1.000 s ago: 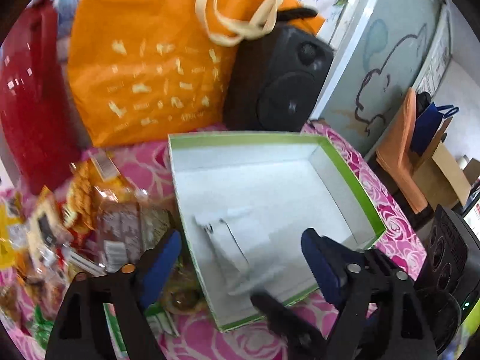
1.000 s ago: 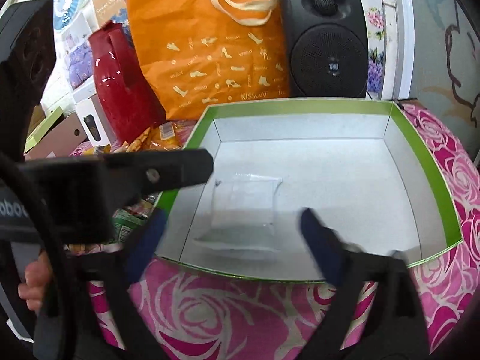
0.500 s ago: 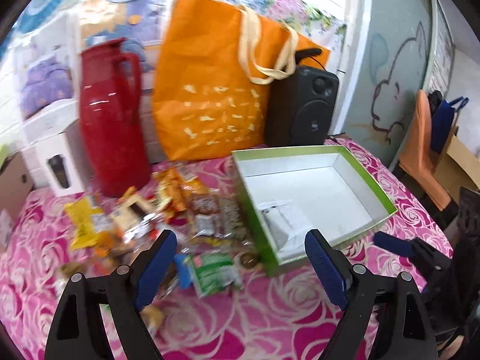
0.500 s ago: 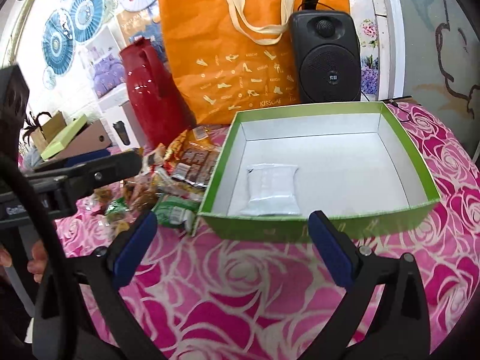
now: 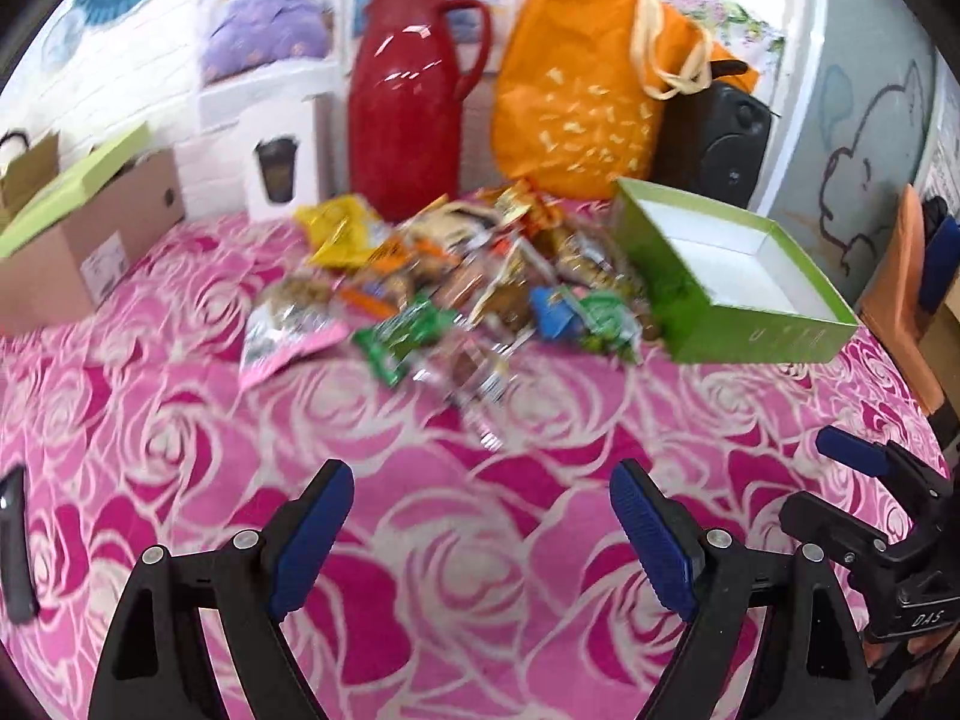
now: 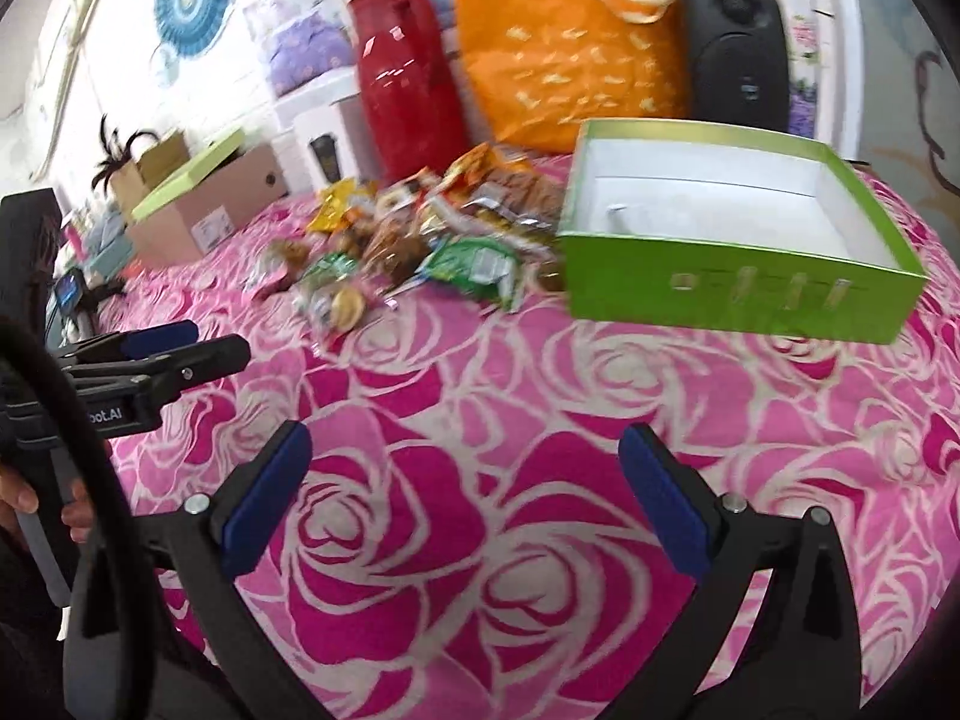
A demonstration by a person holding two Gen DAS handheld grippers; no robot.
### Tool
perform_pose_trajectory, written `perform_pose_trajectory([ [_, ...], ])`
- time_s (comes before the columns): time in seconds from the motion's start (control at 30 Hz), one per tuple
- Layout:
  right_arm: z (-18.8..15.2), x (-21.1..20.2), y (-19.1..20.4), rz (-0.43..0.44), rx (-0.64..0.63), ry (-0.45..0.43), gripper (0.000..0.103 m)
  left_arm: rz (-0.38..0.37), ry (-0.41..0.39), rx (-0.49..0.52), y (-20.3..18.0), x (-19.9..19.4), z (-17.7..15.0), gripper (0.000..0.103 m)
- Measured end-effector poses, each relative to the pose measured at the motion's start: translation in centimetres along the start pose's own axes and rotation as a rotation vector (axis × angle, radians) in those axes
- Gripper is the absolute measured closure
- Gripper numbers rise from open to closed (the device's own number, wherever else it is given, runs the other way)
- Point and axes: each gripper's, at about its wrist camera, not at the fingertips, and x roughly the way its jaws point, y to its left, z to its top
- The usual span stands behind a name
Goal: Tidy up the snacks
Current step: 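Grasp the clear bun bag with the left gripper while the right grasps a green packet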
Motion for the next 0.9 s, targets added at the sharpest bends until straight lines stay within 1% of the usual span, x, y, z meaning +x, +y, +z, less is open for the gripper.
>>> perform_pose_trajectory([
  [0.1,1.0,1.8,1.3,0.027,-0.035,0.016,0.001,0.013,0.005,-0.04,1.7,0.1,-0.2,0.014],
  [0.2,2.1,3.1,1.8,0.025,-0.03,0.013,0.002,-0.01,-0.015,-0.075,2.7,0.0,0.3,0.014],
  [0.3,3.3,4.0,1.9,0.023,-0.025,0.004,0.01,-0.051,-0.029,-0.089,2.9,0.8,1.5,0.015],
  [0.37,3.9,4.6,1.9,0.005,-0.03,0.001,0.018,-0.071,-0.023,-0.094,2.6,1.9,2.3,0.017],
  [0.43,4.5,5.3,1.9,-0.011,-0.038,0.004,0.025,-0.09,-0.007,-0.094,2.1,3.2,2.8,0.023],
  [0.47,4.8,5.7,1.9,-0.02,-0.044,0.007,0.026,-0.097,0.007,-0.092,1.9,4.0,3.0,0.025],
  [0.53,5.3,6.4,1.9,-0.039,-0.06,0.007,0.027,-0.109,0.028,-0.094,1.8,5.2,3.0,0.034],
  [0.63,6.1,7.9,2.3,-0.074,-0.089,0.011,0.032,-0.111,0.05,-0.101,1.8,6.4,3.1,0.043],
  [0.77,6.8,10.5,2.9,-0.132,-0.119,0.031,0.033,-0.127,0.055,-0.118,2.4,7.2,3.4,0.043],
  [0.8,6.9,11.4,3.2,-0.164,-0.136,0.044,0.033,-0.126,0.056,-0.112,2.5,7.2,3.4,0.043],
  [0.83,6.9,12.1,3.3,-0.189,-0.148,0.055,0.035,-0.125,0.057,-0.106,2.5,7.3,3.4,0.043],
  [0.87,6.9,12.7,3.3,-0.204,-0.15,0.063,0.042,-0.127,0.062,-0.103,2.5,7.5,3.4,0.043],
  [0.9,6.9,13.1,3.2,-0.222,-0.147,0.065,0.045,-0.13,0.068,-0.105,2.7,7.7,3.5,0.043],
])
